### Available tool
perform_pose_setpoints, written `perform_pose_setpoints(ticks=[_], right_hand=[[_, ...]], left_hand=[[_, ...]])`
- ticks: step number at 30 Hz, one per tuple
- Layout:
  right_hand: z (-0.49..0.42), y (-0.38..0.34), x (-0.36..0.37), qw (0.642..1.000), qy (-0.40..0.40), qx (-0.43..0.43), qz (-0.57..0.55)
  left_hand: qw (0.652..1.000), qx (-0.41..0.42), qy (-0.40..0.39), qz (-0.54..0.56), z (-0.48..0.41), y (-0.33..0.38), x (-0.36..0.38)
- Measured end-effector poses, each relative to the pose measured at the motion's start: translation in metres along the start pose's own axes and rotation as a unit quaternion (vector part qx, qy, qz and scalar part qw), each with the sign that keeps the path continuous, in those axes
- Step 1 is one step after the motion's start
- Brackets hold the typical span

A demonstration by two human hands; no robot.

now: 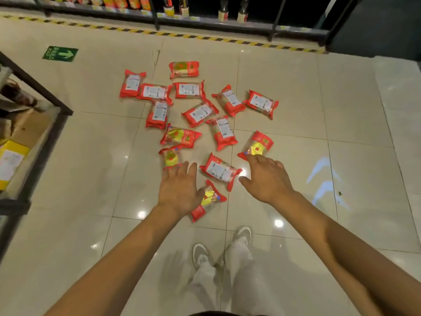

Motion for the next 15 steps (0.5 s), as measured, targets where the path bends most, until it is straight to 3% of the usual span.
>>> perform_pose_setpoints(ticks=[8,15], right_hand=[[-0.136,0.016,0.073,0.997,-0.022,-0.016,-0.073],[-0.276,0.021,0.249,0.988,-0.076,0.004,-0.135]], left_hand=[[0.997,-0.061,-0.057,0.008,-0.102,-0.016,0.084],[0.985,-0.119,-0.122,0.03,-0.224,-0.059,0.259]])
Point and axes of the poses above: each hand's wrist, its own z-axis away from the middle knuckle, its own x-axis out of the palm, y = z × x, the point moved 4 cm from there along -z, towards the middle knuckle, and after that the axes turned 14 degrees about z, right-handed, at the moved point
